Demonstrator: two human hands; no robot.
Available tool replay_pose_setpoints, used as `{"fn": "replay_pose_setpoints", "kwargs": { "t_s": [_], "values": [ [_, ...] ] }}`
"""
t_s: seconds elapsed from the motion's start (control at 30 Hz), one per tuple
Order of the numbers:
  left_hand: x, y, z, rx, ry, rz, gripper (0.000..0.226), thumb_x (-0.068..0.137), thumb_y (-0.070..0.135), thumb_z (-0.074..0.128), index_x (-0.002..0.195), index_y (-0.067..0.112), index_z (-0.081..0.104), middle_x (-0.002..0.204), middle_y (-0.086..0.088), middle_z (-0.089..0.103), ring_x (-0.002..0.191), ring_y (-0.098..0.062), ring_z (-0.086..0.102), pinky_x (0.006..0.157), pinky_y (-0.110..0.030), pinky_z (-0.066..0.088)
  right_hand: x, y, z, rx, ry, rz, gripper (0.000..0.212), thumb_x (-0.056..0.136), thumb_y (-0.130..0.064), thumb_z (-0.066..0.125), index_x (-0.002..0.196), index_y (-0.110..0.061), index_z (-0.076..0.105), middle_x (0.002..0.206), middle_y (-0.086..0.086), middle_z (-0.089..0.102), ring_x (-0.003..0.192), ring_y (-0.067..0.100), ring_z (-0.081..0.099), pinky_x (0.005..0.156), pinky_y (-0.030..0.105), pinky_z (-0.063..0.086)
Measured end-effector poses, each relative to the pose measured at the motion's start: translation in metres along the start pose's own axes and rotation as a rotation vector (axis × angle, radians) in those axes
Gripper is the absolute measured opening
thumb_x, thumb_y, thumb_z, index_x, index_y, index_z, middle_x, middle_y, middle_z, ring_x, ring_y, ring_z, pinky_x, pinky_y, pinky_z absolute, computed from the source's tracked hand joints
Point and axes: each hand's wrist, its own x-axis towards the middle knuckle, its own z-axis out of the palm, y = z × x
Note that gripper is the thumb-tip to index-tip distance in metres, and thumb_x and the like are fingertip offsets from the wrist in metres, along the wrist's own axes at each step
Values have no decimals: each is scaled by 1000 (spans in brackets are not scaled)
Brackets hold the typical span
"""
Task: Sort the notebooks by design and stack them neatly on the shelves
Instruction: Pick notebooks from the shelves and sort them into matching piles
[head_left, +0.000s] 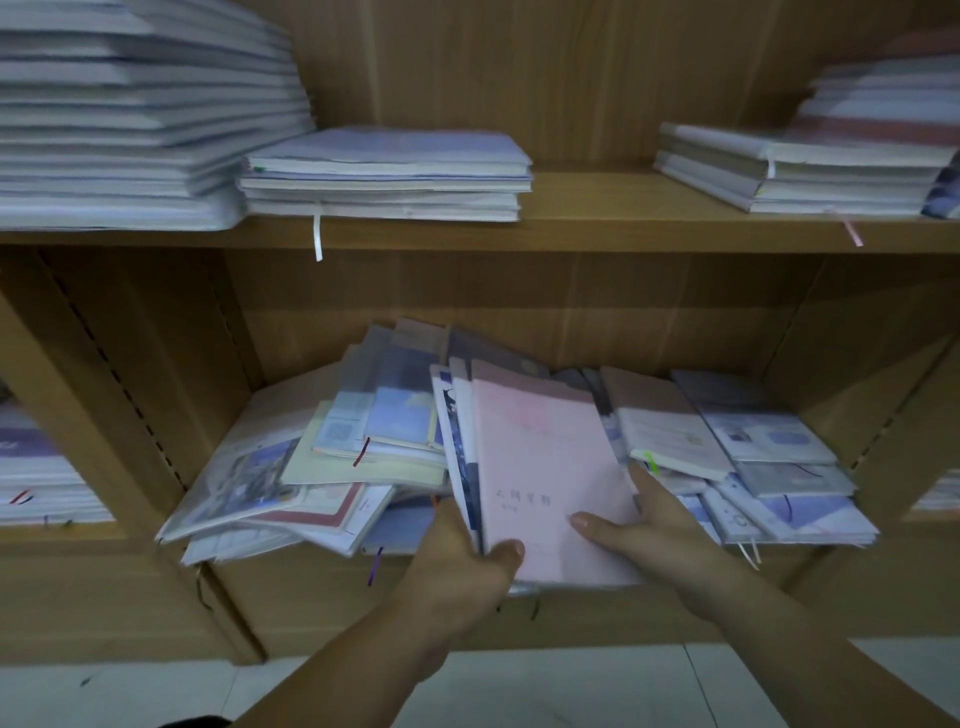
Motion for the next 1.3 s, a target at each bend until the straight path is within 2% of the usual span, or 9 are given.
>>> {"fn": "replay_pose_setpoints", "kwargs": {
  "t_s": [0.23, 0.4, 0.5, 0.63, 0.8, 0.9, 1.03, 1.13, 1.3],
  "values": [
    [-7, -7, 2, 151, -76, 61, 91, 87, 12, 66, 157, 25, 9, 128, 17, 60, 100, 9, 58, 66, 4, 43, 1, 10, -7, -40, -93, 26, 78, 64, -43, 92, 131, -40, 53, 119, -14, 71, 107, 10, 69, 98, 42, 56],
    [-4, -7, 2, 131, -86, 102, 91, 93, 16, 64, 154, 31, -2, 141, 17, 55, 106, 13, 56, 76, -3, 45, -11, -1, -4, -123, -125, -71, 72, 73, -54, 86, 134, -55, 47, 123, -25, 66, 112, 3, 65, 96, 35, 55],
    [0, -8, -3, 157, -86, 121, 87, 93, 22, 65, 154, 32, 5, 137, 18, 59, 110, -4, 61, 82, -24, 53, -10, -2, -7, -85, -143, -35, 61, 82, -52, 79, 135, -52, 49, 125, -23, 67, 110, -1, 66, 95, 31, 55],
    [-2, -2, -10, 96, -153, 109, 65, 96, 11, 58, 146, 37, 27, 124, 23, 63, 102, 9, 59, 75, -10, 52, -9, -9, -11, -139, -109, 17, 40, 96, -28, 62, 132, -46, 54, 121, -19, 68, 105, -1, 65, 95, 30, 55],
    [-15, 4, -31, 22, -156, 97, 56, 93, 8, 69, 139, 33, 50, 119, 18, 72, 105, 3, 67, 90, -17, 54, -30, -26, -19, -95, -88, 0, 31, 95, -15, 67, 120, -31, 60, 105, -7, 75, 91, 9, 73, 81, 27, 60],
    [-32, 6, -44, 38, -187, 94, 59, 89, 8, 74, 135, 38, 51, 114, 17, 74, 102, 0, 70, 91, -27, 58, -54, -36, -21, -147, -91, -61, 42, 94, -13, 67, 127, -33, 51, 109, -18, 67, 91, -3, 66, 69, 11, 52],
    [-66, 4, -58, 60, -151, 153, 62, 84, 0, 76, 129, 38, 55, 113, 21, 74, 107, -5, 70, 86, -25, 58, -96, -42, -5, -299, -77, -86, 86, 88, -28, 59, 157, -41, 9, 140, -18, 53, 120, 9, 57, 104, 29, 48],
    [-103, 3, -67, 53, -132, 215, 64, 88, 0, 73, 132, 40, 51, 118, 28, 70, 111, 2, 66, 84, -18, 56, -138, -49, 5, -338, -72, -129, 95, 98, -25, 56, 158, -39, -17, 145, -24, 37, 135, 12, 44, 104, 21, 35],
    [-157, 8, -93, 58, -129, 385, 74, 96, 6, 66, 146, 48, 32, 134, 25, 63, 125, -1, 60, 99, -21, 52, -208, -70, 7, -284, -14, -320, 100, 98, -24, 60, 152, -52, -19, 130, -52, 28, 132, 0, 42, 107, 19, 33]
  ]
}}
